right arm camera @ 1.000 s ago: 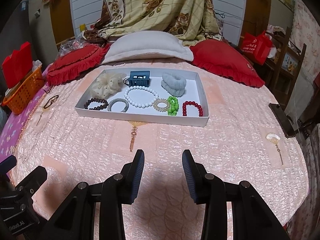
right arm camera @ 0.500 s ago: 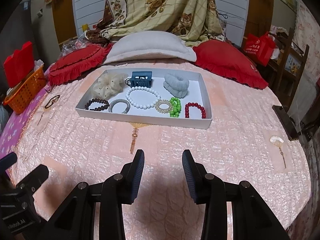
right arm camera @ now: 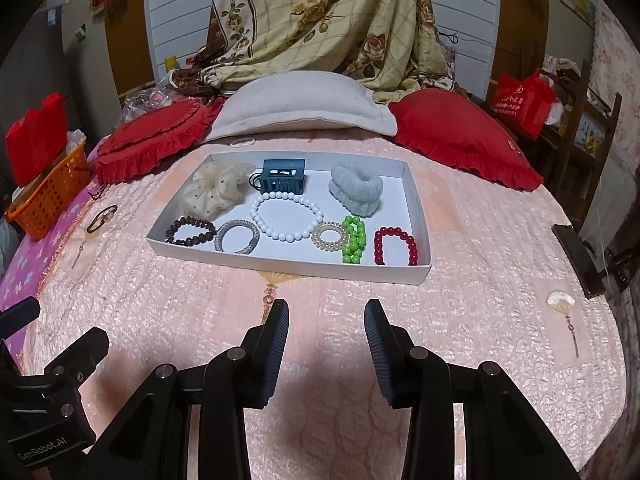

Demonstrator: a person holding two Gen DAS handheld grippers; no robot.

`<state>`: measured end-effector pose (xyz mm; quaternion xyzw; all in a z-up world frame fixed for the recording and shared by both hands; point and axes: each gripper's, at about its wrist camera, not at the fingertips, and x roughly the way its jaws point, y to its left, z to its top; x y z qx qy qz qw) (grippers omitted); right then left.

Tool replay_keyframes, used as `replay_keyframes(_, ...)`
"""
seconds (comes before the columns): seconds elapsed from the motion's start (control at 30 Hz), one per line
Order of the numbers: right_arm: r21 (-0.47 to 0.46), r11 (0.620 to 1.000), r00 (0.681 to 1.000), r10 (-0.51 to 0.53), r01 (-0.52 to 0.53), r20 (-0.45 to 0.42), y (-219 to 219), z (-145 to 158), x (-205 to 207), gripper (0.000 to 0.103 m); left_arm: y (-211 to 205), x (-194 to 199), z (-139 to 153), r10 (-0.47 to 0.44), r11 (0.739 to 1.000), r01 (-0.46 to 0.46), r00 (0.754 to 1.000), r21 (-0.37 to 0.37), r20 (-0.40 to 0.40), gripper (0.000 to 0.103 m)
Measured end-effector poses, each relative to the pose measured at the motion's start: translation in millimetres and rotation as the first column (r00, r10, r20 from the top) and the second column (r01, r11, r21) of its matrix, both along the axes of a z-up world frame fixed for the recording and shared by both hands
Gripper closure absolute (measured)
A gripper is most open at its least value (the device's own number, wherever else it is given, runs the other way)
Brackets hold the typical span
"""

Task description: Organize jewelry

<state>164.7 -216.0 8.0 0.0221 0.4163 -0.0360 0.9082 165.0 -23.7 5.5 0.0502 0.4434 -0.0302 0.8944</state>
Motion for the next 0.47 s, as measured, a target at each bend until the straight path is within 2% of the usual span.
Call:
replay_keyframes(0.33, 0.016, 1.000, 1.000, -0.005, 0.006, -0.028, -7, -14, 14, 0.066, -11, 20, -10, -0.025, 1.000, 0.024, 0.999, -0.001, -0.023, 0.002)
replay_keyframes(0.47, 0.025, 1.000, 0.999, -0.010, 0.011, -0.042, -10, -22, 17, 0.066, -18, 26, -16, -0.025, 0.999, 0.025, 0.999, 0.022, -0.029, 0.002)
